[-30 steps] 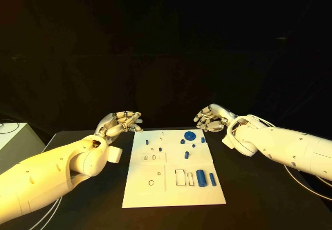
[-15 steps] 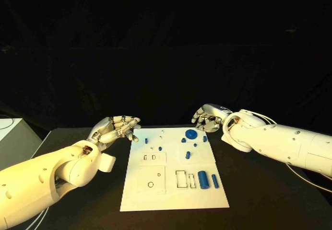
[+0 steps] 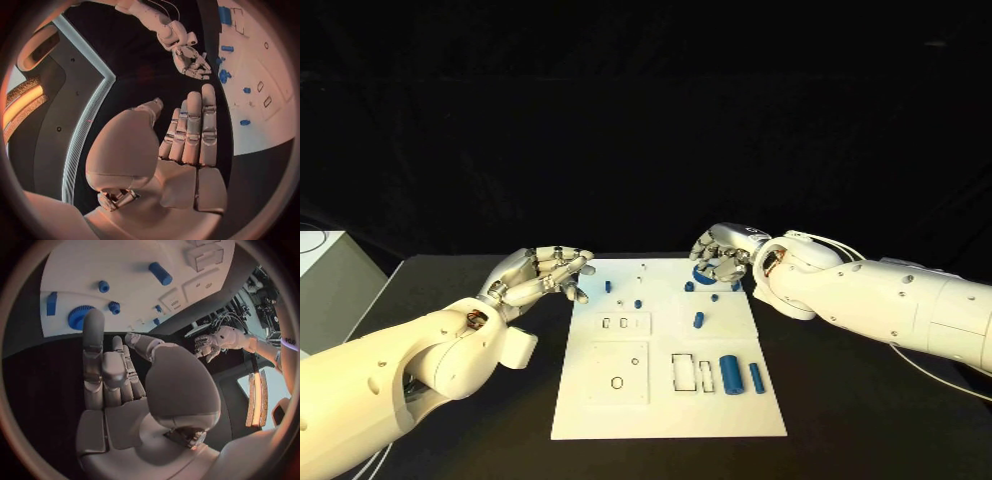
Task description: Assemble the parts on the task board
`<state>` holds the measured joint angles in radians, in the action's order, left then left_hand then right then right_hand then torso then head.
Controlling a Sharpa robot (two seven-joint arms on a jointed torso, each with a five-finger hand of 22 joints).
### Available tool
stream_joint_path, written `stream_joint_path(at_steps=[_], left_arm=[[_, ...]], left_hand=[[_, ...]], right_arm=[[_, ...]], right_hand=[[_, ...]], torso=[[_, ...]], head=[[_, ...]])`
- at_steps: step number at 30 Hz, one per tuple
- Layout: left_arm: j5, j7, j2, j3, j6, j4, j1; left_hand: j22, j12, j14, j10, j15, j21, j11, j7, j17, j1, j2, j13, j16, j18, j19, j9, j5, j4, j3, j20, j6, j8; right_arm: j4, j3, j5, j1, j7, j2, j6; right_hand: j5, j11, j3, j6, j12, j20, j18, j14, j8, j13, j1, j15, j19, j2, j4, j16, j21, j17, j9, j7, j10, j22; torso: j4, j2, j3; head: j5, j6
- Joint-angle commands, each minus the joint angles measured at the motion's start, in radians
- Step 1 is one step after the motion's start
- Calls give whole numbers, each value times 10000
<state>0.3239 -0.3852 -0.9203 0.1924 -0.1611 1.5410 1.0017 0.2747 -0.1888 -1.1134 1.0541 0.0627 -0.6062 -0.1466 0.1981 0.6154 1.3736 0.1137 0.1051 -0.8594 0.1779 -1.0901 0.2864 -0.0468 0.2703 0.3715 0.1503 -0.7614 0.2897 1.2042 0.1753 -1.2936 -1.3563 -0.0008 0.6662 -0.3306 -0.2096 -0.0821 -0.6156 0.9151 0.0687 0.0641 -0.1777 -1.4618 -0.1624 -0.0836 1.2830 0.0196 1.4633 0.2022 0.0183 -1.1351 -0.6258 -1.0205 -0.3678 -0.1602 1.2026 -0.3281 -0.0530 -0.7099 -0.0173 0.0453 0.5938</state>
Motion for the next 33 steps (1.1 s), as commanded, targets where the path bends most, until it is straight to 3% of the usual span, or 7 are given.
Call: stream_joint_path(at_steps=[1,3,10,17,25,33], left_arm=[[167,-22,-22,16,276,54,1],[170,-6,-22,18,292,48,1],[178,46,17,21,375,26,-1],[184,76,14,22,438,41,-2],[195,103,-7,23,490,59,-4],[223,137,-8,25,564,68,-5]], left_hand=[[17,47,-9,-92,30,-48,2,229,-5,26,38,-20,42,26,-5,-11,-39,16,73,27,56,-47],[18,53,-8,-99,32,-51,-1,233,-7,24,36,-21,47,25,-2,-12,-39,18,74,29,61,-52],[23,77,-7,-128,45,-62,-18,251,-11,-9,13,-27,67,23,9,-14,-39,44,77,38,82,-72],[26,95,-12,-151,54,-71,-28,262,-13,-34,-12,-31,79,23,16,-15,-40,67,83,45,95,-85],[28,111,-15,-173,59,-77,-35,267,-14,-48,-28,-36,87,23,21,-16,-39,80,87,49,105,-95],[29,125,-16,-193,63,-80,-40,270,-15,-56,-34,-40,93,22,24,-16,-39,86,88,52,114,-103]], right_arm=[[209,6,-344,-10,-289,59,-350],[326,10,-505,-11,-422,84,-338],[617,51,-1353,-11,-1044,74,-69],[768,124,-2323,-6,-1656,30,-36],[944,176,-3204,29,-2370,-8,178],[866,193,-3407,48,-2676,-66,399]], right_hand=[[-223,-15,7,154,-71,-19,87,-386,-1,88,-32,-25,468,206,60,-174,23,-89,-110,37,-89,81],[-369,35,33,230,7,-40,191,-443,-26,48,-138,1,528,240,146,-730,-667,-679,-182,60,179,-747],[-285,-60,11,189,-90,-24,161,-328,45,196,-79,-63,490,462,68,-748,-439,-519,-245,43,-483,-369],[36,-113,150,141,-89,-1,166,-260,146,207,74,-112,463,591,-113,-834,-381,-464,-238,25,-1182,-273],[115,-133,737,163,-75,18,121,-206,244,193,296,-129,439,457,-192,-875,-127,-349,-195,50,-1847,28],[82,-134,850,235,-33,23,101,-206,246,172,375,-130,440,360,-192,-917,-30,-355,-185,49,-1857,144]], torso=[[-26,-108,0],[-26,-118,2],[-45,-163,-3],[-82,-234,21],[-99,-281,30],[-103,-297,26]], head=[[6,11],[22,18],[88,6],[116,17],[143,68],[146,80]])
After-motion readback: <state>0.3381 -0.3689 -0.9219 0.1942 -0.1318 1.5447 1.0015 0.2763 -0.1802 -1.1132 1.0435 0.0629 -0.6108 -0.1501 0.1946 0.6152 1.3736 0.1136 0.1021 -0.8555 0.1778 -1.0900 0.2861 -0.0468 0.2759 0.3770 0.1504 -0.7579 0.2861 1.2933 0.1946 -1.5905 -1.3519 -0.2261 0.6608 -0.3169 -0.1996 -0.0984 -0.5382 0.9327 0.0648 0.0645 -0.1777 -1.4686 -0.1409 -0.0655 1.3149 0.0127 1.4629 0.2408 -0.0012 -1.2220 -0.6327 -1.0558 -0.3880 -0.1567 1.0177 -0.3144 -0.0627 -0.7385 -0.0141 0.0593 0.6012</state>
